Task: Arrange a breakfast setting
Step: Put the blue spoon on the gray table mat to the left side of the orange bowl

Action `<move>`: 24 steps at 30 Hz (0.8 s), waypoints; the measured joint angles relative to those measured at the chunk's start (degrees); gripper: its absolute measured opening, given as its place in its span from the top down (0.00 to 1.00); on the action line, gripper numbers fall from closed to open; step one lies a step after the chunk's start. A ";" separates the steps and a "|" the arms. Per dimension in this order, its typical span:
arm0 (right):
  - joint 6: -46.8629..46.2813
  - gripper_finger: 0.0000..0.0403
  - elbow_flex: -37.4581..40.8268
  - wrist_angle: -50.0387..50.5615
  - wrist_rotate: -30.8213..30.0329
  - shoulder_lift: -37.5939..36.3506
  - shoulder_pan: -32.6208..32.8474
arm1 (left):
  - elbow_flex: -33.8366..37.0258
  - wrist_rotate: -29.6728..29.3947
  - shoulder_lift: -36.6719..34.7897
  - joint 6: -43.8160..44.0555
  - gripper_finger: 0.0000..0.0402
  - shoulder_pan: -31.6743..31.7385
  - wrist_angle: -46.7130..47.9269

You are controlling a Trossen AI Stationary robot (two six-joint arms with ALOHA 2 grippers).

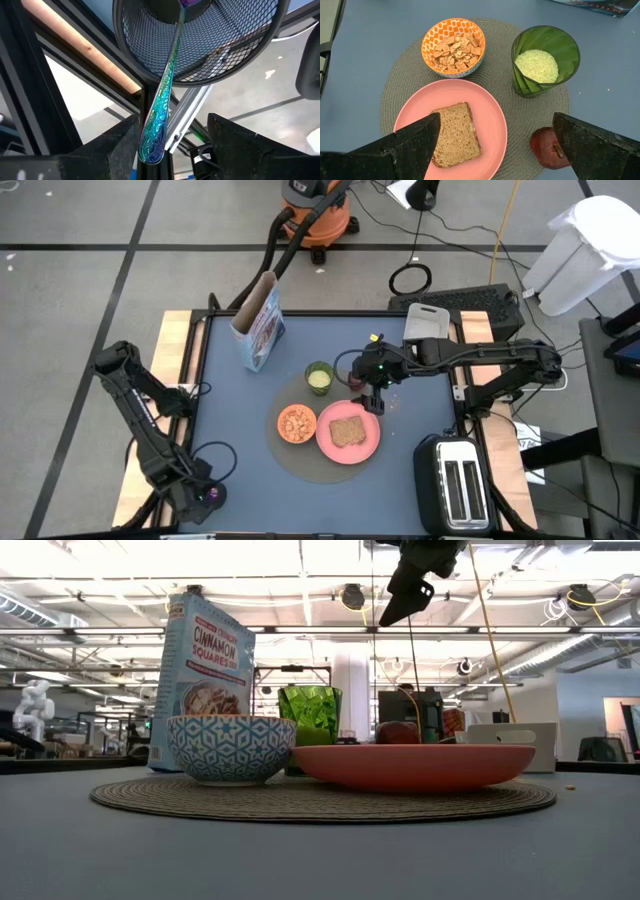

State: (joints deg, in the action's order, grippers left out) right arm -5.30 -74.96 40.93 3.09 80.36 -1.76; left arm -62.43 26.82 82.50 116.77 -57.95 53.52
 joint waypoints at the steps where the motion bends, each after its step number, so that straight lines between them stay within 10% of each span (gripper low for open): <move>1: 0.00 0.06 0.00 0.00 0.00 0.02 0.00 | 0.00 0.00 0.00 -0.09 0.40 -0.22 0.00; 24: 0.00 0.06 0.00 0.02 -0.02 0.00 0.00 | 0.07 0.03 3.64 -2.27 0.40 -1.92 1.69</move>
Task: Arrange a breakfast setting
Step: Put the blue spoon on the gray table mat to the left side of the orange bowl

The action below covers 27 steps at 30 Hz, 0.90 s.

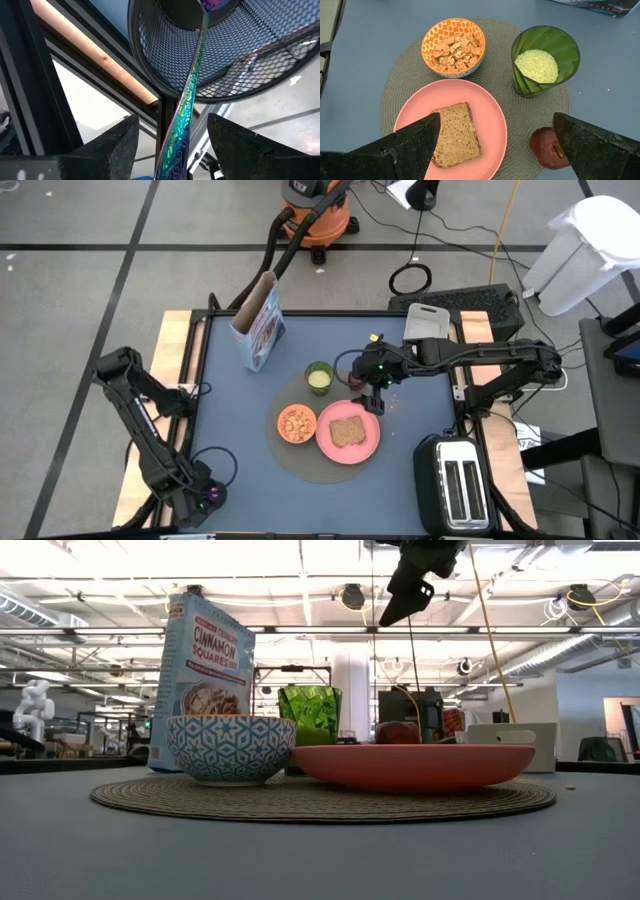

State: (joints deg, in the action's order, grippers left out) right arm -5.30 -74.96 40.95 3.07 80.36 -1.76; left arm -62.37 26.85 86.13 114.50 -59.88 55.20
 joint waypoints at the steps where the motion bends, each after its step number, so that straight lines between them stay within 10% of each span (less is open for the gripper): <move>1: 0.00 0.06 0.00 -0.01 0.00 0.02 -0.01 | 0.00 0.00 0.13 0.00 0.40 0.00 0.04; 27: 0.00 0.06 0.00 -0.08 0.00 0.00 0.00 | 0.00 1.25 0.12 -0.39 0.76 0.00 0.04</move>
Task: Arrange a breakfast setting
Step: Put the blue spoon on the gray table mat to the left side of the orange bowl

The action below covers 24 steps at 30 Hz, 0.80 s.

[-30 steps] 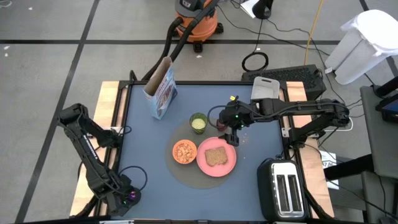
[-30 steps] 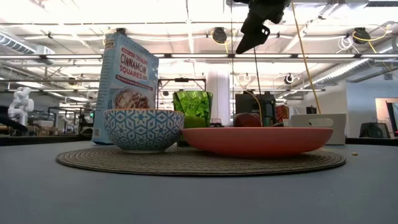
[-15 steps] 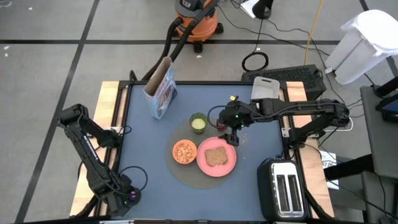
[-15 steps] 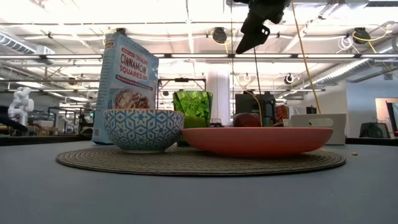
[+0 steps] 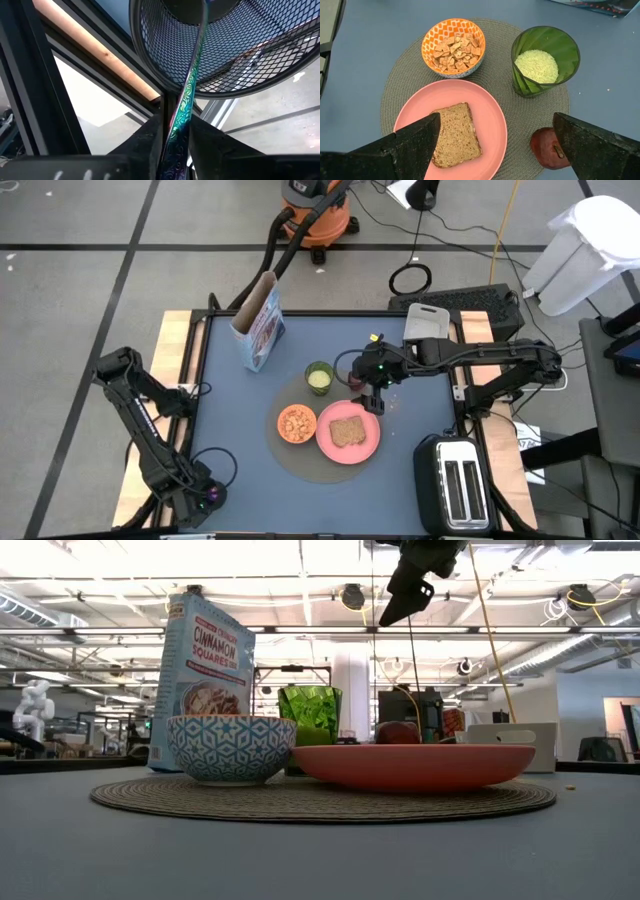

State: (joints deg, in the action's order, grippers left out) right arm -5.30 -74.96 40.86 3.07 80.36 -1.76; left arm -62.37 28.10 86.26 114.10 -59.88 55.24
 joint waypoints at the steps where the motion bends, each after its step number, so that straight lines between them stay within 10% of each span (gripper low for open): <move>1: 0.00 0.06 0.00 0.00 0.00 0.00 -0.02 | 0.00 0.00 0.00 0.00 0.77 0.00 -0.02; 24: 0.00 0.06 0.00 -0.46 0.02 0.00 -0.02 | -0.09 0.09 -0.02 0.20 0.98 0.00 -0.61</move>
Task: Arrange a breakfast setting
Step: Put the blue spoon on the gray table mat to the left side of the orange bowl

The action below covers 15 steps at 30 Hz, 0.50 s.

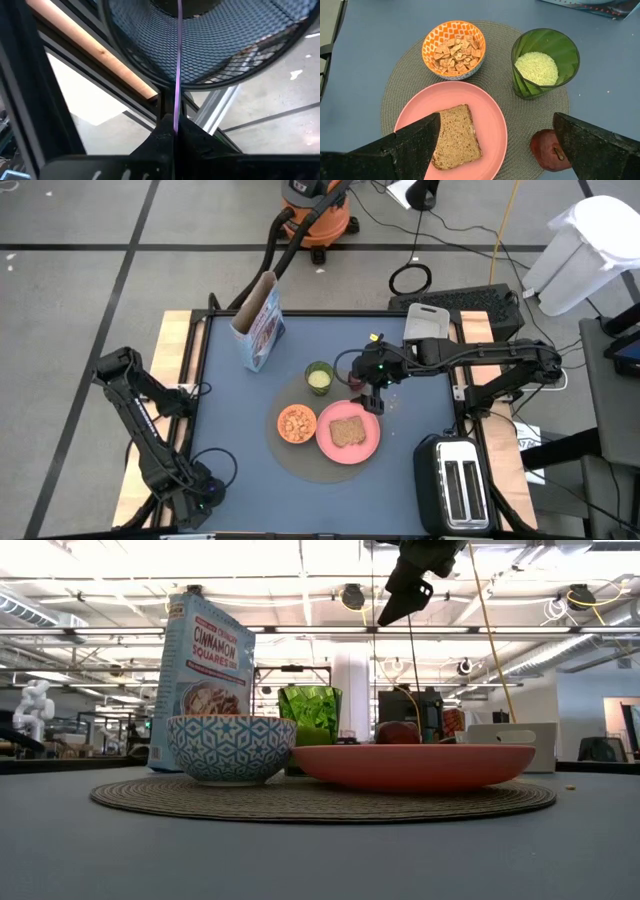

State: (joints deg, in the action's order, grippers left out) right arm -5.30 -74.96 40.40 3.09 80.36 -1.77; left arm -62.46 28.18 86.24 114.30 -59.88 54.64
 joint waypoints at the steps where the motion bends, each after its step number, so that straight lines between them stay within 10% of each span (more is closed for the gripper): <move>1: 0.00 0.06 0.00 0.00 0.00 0.02 0.01 | 0.00 0.00 0.00 0.00 0.98 0.00 -0.37; 15: 0.00 0.06 0.00 0.07 -0.02 0.00 0.00 | 0.00 0.89 -1.44 0.69 0.99 0.00 -1.36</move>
State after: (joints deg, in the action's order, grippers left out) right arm -5.30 -74.96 40.47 3.07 80.36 -1.77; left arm -62.46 29.07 84.80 114.99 -59.88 53.28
